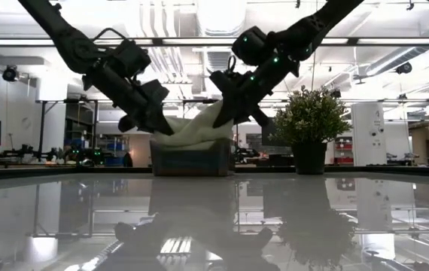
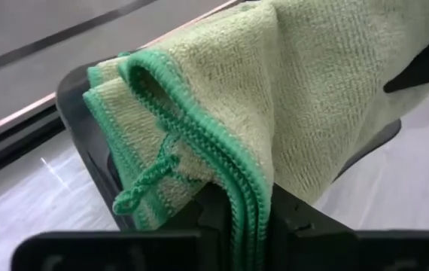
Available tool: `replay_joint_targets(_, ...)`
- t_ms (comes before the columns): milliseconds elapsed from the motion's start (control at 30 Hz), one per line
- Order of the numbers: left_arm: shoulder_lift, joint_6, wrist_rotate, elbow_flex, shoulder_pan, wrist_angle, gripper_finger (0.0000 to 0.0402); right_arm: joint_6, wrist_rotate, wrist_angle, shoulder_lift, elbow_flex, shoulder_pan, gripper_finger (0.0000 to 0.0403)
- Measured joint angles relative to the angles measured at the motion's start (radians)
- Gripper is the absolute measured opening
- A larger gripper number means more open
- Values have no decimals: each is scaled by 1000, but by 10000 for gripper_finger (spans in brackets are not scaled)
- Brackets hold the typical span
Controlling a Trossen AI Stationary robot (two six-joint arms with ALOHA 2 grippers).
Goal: Fold microfiber towels
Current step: Put the folded green microfiber towel into the black bin
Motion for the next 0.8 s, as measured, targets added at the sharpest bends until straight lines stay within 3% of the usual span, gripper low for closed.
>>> replay_joint_targets(400,-16,56,-20,16,40,6,31,18,25,-8,-5,1,0,27)
replay_joint_targets(800,-17,74,-24,60,48,-82,101,12,42,-56,-10,22,-5,130)
